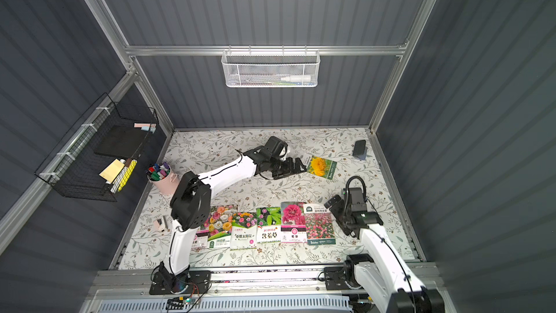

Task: Arrange the seed packets in a row
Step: Adjust the seed packet at the center of the board, then pick up the seed packet from the center of the board.

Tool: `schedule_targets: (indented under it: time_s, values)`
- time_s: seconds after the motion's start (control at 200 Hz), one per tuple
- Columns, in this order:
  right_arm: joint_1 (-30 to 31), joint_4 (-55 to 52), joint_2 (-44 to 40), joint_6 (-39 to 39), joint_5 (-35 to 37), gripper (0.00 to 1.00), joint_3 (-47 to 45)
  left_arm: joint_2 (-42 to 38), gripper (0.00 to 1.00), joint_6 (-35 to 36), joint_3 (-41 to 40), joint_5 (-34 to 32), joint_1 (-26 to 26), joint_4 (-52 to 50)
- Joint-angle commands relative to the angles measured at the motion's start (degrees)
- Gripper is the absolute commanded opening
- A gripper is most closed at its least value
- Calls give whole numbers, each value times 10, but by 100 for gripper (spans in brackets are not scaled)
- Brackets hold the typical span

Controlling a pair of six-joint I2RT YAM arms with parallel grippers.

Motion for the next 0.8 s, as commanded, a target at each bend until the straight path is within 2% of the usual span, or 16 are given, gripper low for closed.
schedule_targets:
  time_s: [0.0, 0.09, 0.17, 0.31, 0.495, 0.66, 0.795]
  values:
    - [-33, 20, 92, -38, -26, 99, 101, 80, 100, 98, 130, 63, 23, -45]
    - [-62, 20, 160, -47, -48, 99, 156, 158, 99, 135, 241, 89, 39, -82]
    - [-85, 36, 200, -50, -52, 99, 184, 204, 99, 132, 282, 106, 54, -64]
    - [-115, 61, 283, -52, -79, 99, 237, 237, 99, 77, 256, 130, 74, 50]
    - [-117, 126, 397, -47, -141, 99, 296, 279, 99, 33, 247, 127, 74, 120]
    - [-117, 126, 499, -51, -142, 99, 378, 317, 99, -50, 246, 132, 71, 179]
    - [-117, 97, 560, -66, -125, 99, 444, 323, 100, -122, 207, 142, 60, 241]
